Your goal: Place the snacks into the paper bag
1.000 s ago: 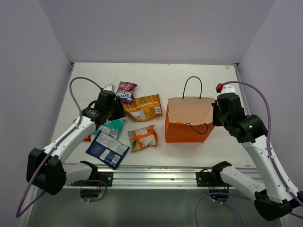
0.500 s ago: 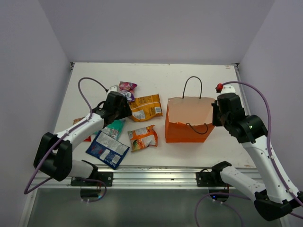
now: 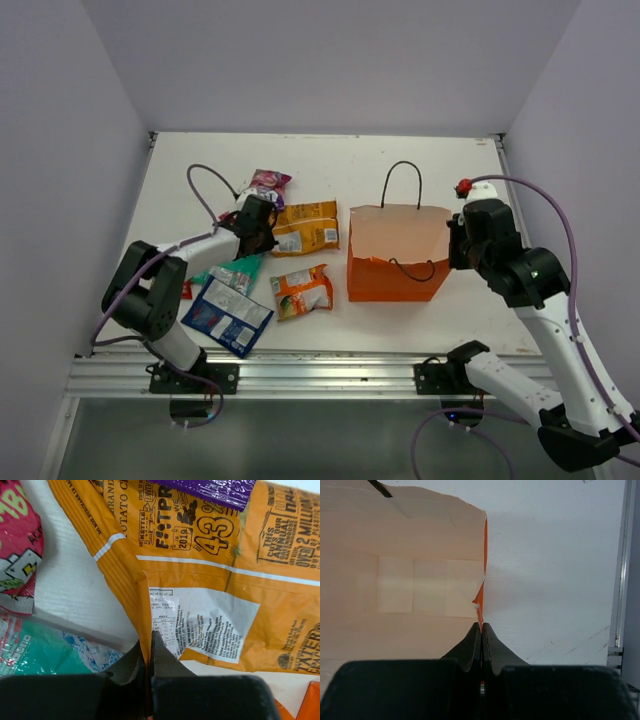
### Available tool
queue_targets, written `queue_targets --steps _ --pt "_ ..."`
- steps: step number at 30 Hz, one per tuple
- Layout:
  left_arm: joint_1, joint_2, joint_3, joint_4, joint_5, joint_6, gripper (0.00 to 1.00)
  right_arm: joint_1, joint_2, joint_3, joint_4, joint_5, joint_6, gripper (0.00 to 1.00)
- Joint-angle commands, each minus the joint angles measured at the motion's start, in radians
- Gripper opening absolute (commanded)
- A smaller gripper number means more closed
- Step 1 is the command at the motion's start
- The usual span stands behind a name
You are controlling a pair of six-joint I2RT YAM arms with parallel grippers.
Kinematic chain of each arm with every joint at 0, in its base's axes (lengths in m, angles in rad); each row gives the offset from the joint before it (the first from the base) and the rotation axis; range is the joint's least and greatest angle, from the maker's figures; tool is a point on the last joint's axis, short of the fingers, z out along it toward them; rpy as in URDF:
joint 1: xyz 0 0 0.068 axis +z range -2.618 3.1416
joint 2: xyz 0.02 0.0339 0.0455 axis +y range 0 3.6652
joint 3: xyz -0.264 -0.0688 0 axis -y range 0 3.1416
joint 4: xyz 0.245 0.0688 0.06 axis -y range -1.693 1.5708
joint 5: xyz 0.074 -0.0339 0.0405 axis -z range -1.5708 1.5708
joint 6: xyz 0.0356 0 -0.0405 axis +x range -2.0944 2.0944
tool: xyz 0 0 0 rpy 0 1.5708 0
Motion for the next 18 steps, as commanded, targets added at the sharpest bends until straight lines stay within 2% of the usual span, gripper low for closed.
queue_targets --steps 1,5,8,12,18 --pt "-0.001 -0.028 0.087 0.038 -0.097 0.032 0.0 0.004 -0.02 0.032 0.026 -0.026 -0.027 0.0" --pt "-0.029 -0.192 0.156 0.014 -0.115 0.081 0.0 0.004 -0.023 0.03 0.028 -0.027 -0.029 0.0" --pt "-0.067 -0.23 0.3 -0.04 -0.059 0.112 0.0 0.002 -0.021 0.03 0.028 -0.032 -0.027 0.0" --pt "-0.197 -0.217 0.54 -0.089 0.0 0.164 0.0 0.004 -0.026 0.02 0.032 -0.035 -0.027 0.0" --pt "-0.363 -0.112 0.891 -0.189 0.023 0.225 0.0 0.004 -0.032 0.012 0.037 -0.04 -0.026 0.0"
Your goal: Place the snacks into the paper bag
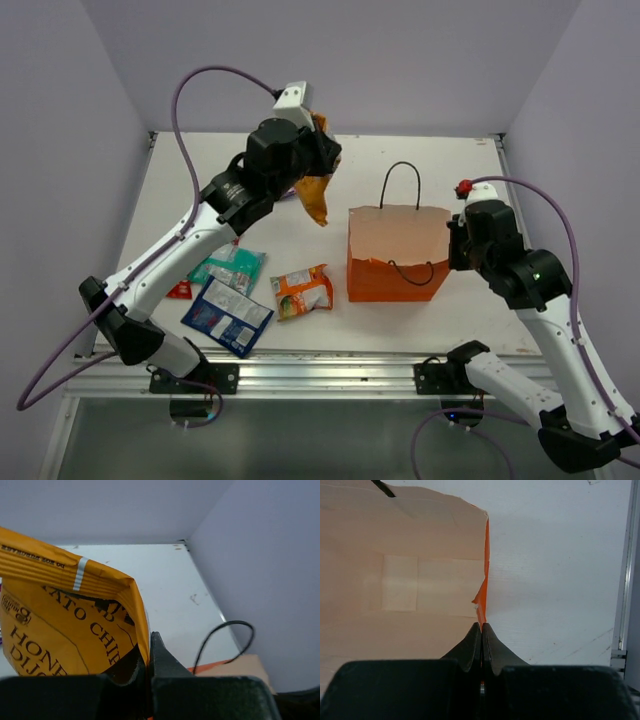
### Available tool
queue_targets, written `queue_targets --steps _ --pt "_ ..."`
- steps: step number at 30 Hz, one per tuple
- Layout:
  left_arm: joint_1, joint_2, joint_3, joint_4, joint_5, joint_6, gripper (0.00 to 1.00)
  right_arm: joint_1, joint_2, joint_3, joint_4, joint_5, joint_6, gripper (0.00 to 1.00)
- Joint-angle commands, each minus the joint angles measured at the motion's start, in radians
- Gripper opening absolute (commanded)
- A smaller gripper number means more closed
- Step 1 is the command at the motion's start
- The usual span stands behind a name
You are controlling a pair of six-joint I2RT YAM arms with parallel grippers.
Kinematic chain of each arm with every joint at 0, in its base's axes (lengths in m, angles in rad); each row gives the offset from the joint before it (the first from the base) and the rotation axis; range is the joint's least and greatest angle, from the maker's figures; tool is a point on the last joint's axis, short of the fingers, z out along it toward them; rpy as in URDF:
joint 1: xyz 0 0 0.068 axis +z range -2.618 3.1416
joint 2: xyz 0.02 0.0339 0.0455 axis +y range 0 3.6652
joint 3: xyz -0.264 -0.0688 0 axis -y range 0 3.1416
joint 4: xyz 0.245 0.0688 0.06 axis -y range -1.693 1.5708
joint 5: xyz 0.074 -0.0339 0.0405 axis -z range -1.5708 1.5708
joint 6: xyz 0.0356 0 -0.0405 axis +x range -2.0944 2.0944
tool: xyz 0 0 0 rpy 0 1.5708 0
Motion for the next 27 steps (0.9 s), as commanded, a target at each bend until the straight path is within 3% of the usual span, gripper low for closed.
queue_targets --steps 1,8,10,20,27 --pt "-0.076 0.046 0.184 -0.03 0.044 0.073 0.0 0.002 -0.017 0.012 0.035 -0.015 -0.019 0.0" --pt "-0.233 0.164 0.592 -0.136 0.014 0.064 0.0 0.004 -0.027 0.012 0.034 -0.014 -0.017 0.0" --pt "-0.274 0.187 0.637 -0.158 -0.029 0.065 0.0 0.004 -0.027 0.012 0.032 -0.014 -0.017 0.0" --pt "-0.448 0.194 0.574 -0.121 -0.109 0.035 0.0 0.004 -0.031 0.013 0.031 -0.012 -0.014 0.0" --pt "-0.509 0.119 0.521 -0.142 -0.392 0.075 0.0 0.002 -0.033 -0.001 0.034 -0.029 -0.013 0.0"
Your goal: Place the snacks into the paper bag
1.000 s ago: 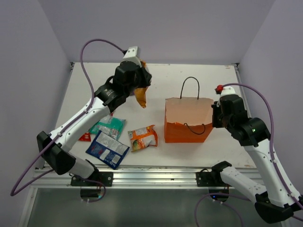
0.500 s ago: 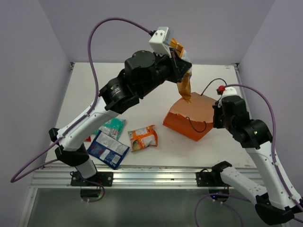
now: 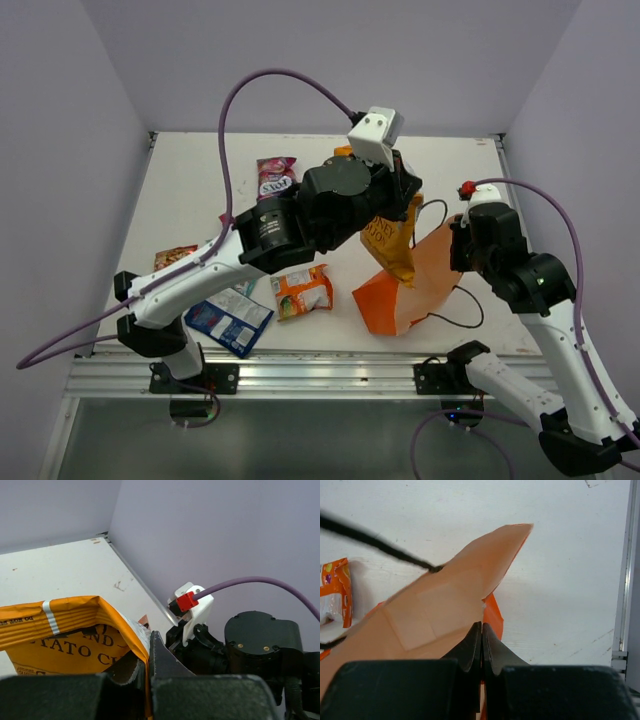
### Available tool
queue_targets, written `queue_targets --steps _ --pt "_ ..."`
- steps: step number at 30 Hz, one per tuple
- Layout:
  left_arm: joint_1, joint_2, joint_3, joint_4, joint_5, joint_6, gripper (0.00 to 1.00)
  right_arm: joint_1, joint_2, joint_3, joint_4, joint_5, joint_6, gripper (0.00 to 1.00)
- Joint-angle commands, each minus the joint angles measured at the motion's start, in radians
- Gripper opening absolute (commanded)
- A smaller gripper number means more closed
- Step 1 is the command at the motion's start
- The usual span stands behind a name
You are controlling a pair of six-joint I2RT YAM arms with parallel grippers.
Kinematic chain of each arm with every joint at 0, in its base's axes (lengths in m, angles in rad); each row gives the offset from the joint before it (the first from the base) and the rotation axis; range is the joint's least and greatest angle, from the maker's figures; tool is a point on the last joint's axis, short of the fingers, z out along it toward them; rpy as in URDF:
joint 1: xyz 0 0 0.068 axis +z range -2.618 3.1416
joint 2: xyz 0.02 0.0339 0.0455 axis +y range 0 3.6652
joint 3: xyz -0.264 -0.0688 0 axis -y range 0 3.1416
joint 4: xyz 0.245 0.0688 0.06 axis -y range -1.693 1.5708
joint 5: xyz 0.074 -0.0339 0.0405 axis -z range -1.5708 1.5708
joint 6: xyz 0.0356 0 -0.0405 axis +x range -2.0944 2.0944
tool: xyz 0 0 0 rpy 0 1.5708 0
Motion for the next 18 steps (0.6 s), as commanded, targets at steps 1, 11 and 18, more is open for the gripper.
queue_targets --steps 1,11,18 --pt "-0.016 -0.081 -0.006 0.05 -0.201 0.05 0.0 0.004 -0.007 -0.002 0.034 -0.029 -0.011 0.0" --pt "-0.017 -0.151 0.08 0.021 -0.373 0.161 0.0 0.002 -0.006 -0.008 0.032 -0.035 -0.008 0.0" --pt "-0.017 -0.131 0.12 0.052 -0.318 0.172 0.0 0.004 -0.004 -0.013 0.032 -0.039 -0.005 0.0"
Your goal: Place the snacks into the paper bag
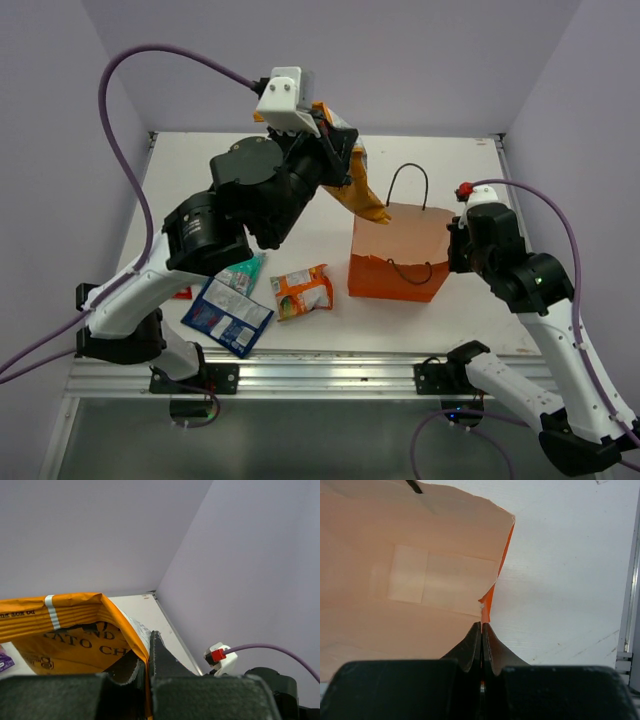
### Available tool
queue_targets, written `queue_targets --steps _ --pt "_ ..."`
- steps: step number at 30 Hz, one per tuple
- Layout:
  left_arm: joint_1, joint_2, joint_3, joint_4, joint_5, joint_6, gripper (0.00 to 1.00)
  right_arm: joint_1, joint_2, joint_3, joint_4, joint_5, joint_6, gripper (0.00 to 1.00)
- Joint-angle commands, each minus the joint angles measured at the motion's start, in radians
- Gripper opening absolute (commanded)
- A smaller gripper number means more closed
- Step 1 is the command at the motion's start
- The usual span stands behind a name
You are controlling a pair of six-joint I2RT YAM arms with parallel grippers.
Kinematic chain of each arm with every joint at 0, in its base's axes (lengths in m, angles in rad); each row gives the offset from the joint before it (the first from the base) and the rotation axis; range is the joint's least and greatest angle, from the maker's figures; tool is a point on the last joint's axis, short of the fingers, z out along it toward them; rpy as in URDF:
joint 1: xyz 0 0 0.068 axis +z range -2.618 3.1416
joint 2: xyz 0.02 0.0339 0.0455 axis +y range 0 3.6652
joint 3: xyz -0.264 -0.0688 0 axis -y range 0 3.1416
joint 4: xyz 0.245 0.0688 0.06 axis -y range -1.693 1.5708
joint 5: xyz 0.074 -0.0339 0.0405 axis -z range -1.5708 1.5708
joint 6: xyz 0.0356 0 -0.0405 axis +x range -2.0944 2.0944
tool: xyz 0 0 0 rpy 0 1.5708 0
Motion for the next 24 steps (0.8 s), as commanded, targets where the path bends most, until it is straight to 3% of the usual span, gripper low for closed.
queue_targets --steps 1,13,24 --pt "-0.001 0.011 0.063 0.08 0.015 0.034 0.0 0.004 -0.005 -0.003 0.029 -0.013 -0.004 0.0" --pt "-0.01 0.13 0.083 0.166 0.217 -0.077 0.0 0.004 -0.016 -0.021 0.031 -0.014 0.002 0.0" --pt "-0.015 0.133 -0.021 0.135 0.214 -0.164 0.0 0.002 -0.02 -0.044 0.039 -0.005 0.002 0.0"
